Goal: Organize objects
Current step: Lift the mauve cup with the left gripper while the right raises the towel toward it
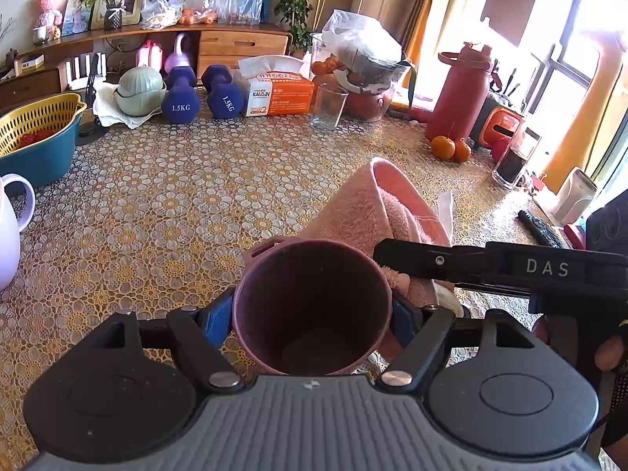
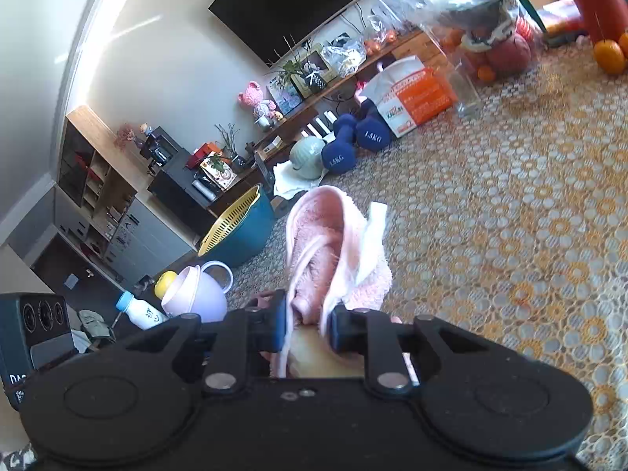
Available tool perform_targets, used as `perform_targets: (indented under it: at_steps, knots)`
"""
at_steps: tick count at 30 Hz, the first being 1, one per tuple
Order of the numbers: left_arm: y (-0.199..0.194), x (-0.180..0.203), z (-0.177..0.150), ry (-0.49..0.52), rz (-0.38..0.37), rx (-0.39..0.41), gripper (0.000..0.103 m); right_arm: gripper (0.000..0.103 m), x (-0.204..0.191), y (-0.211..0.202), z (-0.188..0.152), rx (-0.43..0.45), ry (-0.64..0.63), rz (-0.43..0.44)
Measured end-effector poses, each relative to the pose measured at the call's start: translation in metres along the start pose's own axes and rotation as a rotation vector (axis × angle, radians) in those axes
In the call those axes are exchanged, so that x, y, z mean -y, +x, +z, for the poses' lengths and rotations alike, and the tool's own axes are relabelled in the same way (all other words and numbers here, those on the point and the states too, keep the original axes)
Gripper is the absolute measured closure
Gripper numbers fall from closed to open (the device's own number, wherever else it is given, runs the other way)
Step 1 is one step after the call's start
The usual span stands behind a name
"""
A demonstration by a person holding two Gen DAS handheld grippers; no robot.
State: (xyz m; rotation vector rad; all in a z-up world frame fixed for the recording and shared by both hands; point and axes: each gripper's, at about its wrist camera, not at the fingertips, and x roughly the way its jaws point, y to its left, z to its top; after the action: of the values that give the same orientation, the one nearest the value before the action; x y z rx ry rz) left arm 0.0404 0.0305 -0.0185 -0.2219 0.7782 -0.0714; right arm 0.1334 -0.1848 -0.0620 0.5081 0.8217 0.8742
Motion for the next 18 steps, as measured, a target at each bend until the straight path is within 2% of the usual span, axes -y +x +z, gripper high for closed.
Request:
perform_targets:
  at_steps: [3, 5, 11, 13, 15, 18]
  knots:
    - [-0.001, -0.005, -0.001, -0.015, -0.012, 0.002, 0.025, 0.084, 0.005, 0.004, -0.005, -0.013, 0.019, 0.003]
    - [-0.002, -0.007, -0.003, -0.021, -0.018, 0.004, 0.025, 0.085, 0.005, 0.007, -0.009, -0.035, -0.012, -0.032]
    - [-0.005, -0.015, -0.005, -0.055, -0.032, -0.008, 0.025, 0.086, -0.026, 0.011, -0.031, -0.068, -0.289, -0.186]
    - [-0.006, -0.021, -0.004, -0.092, -0.039, -0.017, 0.025, 0.086, -0.041, 0.003, -0.040, -0.045, -0.407, -0.277]
    - [-0.005, -0.025, -0.002, -0.124, -0.043, -0.026, 0.025, 0.087, -0.052, -0.007, -0.046, -0.005, -0.459, -0.332]
    - [-0.003, -0.031, 0.002, -0.175, -0.041, -0.041, 0.025, 0.087, -0.059, -0.022, -0.046, 0.040, -0.428, -0.324]
